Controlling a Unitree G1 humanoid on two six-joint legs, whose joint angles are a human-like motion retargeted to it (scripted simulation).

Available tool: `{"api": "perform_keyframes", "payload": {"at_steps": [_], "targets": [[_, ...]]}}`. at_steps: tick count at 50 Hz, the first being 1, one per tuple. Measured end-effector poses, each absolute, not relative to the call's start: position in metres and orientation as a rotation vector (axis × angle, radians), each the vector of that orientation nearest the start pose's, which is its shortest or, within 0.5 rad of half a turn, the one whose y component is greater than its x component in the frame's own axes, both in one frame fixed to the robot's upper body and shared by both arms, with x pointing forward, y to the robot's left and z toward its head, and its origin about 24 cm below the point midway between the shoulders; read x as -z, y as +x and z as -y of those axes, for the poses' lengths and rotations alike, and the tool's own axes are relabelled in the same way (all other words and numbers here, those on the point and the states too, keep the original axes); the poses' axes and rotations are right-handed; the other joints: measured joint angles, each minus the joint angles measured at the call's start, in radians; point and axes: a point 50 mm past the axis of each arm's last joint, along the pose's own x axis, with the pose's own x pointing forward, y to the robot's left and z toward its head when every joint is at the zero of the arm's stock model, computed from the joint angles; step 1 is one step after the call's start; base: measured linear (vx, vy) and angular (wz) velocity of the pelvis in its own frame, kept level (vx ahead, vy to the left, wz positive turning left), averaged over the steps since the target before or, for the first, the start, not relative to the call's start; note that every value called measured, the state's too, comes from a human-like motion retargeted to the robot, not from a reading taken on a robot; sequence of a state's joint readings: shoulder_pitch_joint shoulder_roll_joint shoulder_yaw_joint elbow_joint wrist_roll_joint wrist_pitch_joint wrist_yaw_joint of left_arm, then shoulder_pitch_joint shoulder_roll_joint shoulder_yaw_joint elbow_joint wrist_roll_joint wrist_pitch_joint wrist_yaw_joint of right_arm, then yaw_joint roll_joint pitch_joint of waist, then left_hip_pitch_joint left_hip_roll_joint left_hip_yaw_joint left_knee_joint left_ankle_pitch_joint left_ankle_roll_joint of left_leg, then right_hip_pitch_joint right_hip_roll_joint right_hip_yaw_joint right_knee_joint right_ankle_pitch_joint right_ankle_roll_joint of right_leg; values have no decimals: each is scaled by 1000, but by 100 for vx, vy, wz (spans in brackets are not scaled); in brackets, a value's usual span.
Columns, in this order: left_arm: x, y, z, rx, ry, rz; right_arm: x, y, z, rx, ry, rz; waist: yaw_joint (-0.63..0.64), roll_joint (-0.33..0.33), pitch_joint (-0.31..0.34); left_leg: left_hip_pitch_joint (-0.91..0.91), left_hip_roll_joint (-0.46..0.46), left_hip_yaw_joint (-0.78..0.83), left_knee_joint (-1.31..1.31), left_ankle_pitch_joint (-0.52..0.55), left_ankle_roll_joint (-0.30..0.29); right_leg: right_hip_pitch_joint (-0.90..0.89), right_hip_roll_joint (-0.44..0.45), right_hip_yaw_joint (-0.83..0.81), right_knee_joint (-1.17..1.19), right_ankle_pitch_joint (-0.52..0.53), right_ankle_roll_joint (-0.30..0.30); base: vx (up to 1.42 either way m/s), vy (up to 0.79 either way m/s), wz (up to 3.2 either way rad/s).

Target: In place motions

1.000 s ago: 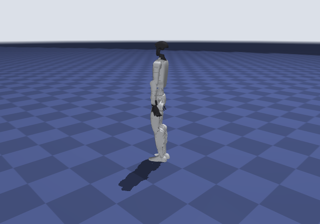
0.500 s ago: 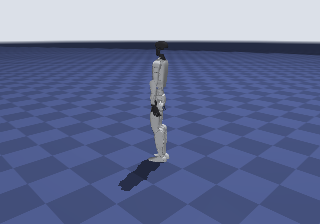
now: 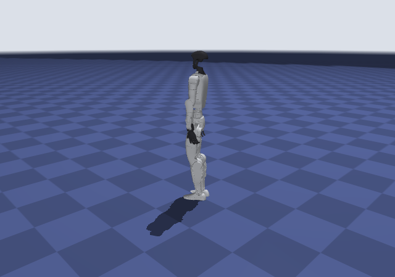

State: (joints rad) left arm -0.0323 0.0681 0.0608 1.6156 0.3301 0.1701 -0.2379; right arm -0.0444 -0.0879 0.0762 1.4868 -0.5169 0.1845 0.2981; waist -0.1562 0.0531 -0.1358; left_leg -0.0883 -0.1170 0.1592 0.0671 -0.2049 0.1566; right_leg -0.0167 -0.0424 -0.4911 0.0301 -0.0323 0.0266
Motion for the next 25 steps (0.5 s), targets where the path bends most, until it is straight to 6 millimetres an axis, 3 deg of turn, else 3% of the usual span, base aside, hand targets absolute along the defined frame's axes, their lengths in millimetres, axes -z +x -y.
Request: {"api": "perform_keyframes", "payload": {"at_steps": [15, 25], "targets": [[178, -9, -170, 293, 72, -1788, 178, 31, 179, -574, -385, -1667, -14, -17, 10, 7, 10, 23, 0, 5, -18, -9, -11, 26, 7, 7, 0, 1, 0, -6], [179, -7, -175, 211, 200, -1779, 178, 36, 180, -571, -401, -1641, -42, -27, 11, 17, 32, 79, -4, -6, -28, -35, 2, 82, 13, 24, -3, 11, -6, -37]]}}
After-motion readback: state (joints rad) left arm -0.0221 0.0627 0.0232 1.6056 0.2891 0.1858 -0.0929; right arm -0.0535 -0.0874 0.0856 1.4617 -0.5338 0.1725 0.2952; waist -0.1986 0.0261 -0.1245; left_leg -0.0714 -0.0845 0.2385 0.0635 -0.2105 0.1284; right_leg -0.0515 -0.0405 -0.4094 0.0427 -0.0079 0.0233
